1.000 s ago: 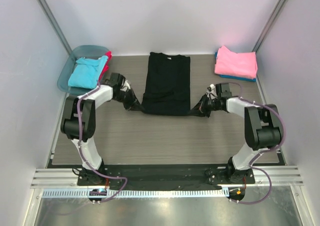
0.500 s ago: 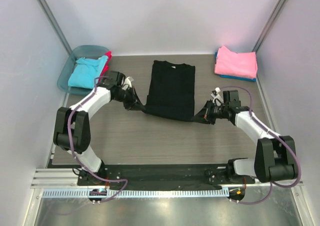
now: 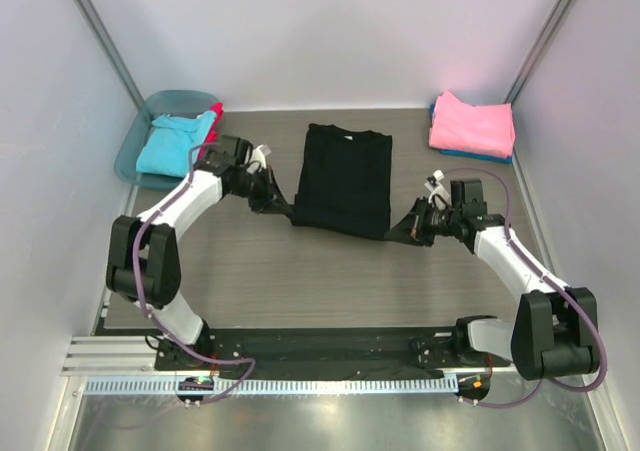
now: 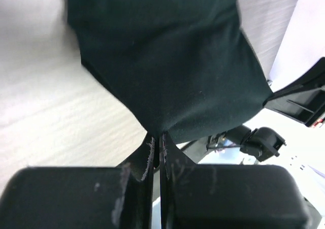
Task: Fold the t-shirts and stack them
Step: Fold the tshirt, then neatly place the folded tshirt to the corner
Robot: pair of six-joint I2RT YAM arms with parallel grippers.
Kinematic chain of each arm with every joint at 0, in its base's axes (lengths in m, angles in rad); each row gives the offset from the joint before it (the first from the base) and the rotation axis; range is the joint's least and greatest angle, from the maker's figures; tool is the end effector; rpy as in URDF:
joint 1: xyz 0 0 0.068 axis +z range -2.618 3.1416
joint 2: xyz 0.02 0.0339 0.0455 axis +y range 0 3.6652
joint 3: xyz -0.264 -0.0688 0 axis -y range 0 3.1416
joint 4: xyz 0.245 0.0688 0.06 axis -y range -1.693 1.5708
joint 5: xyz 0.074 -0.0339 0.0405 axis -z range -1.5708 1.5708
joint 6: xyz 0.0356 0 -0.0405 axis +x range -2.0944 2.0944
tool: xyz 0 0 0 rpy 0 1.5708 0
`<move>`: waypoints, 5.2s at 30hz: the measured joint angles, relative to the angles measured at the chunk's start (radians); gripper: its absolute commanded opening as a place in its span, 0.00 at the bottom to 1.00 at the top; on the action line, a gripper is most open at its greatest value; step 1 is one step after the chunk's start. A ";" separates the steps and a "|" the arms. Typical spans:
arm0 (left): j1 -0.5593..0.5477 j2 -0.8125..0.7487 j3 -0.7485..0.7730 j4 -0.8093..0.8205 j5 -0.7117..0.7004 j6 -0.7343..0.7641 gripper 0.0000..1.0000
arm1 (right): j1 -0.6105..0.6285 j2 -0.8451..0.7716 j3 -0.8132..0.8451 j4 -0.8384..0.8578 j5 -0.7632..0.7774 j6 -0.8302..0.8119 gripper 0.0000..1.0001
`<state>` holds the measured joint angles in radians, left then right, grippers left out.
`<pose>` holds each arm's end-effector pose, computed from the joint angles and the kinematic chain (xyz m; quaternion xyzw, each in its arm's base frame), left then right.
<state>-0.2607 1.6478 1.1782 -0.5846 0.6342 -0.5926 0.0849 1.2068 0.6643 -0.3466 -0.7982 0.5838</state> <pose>0.3198 -0.1072 0.2301 -0.0732 0.9192 -0.3749 0.0962 0.2261 0.0448 0.2083 0.0885 0.8736 0.4470 0.1708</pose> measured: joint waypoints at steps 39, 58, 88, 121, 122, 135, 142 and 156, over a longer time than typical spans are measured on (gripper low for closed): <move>0.008 0.855 1.234 0.095 -0.085 0.254 0.01 | -0.132 0.858 0.877 0.291 0.019 0.016 0.01; -0.014 1.064 1.408 0.353 -0.224 0.338 0.65 | -0.132 1.090 1.132 0.309 0.082 0.001 0.14; -0.005 0.715 0.930 0.229 0.125 0.091 1.00 | -0.180 1.122 1.047 0.160 0.058 -0.151 0.71; -0.010 0.932 0.961 0.345 0.282 0.013 1.00 | -0.103 1.201 1.050 0.394 0.015 0.062 0.66; -0.011 0.932 0.961 0.346 0.282 0.013 1.00 | -0.102 1.204 1.051 0.400 0.015 0.067 0.61; -0.021 0.904 1.062 0.137 0.024 0.136 1.00 | -0.063 1.262 1.099 0.367 -0.003 0.032 0.06; 0.019 0.867 1.134 -0.065 -0.146 0.282 1.00 | -0.069 1.263 1.221 0.120 0.032 -0.188 0.01; 0.043 0.840 1.065 -0.181 -0.161 0.395 1.00 | -0.148 1.279 1.575 -0.373 0.353 -0.745 0.01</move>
<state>-0.2173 2.4874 2.2433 -0.7658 0.4728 -0.1978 -0.0631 2.4855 2.2398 -0.7197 -0.4450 -0.1616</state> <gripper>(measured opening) 0.996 0.178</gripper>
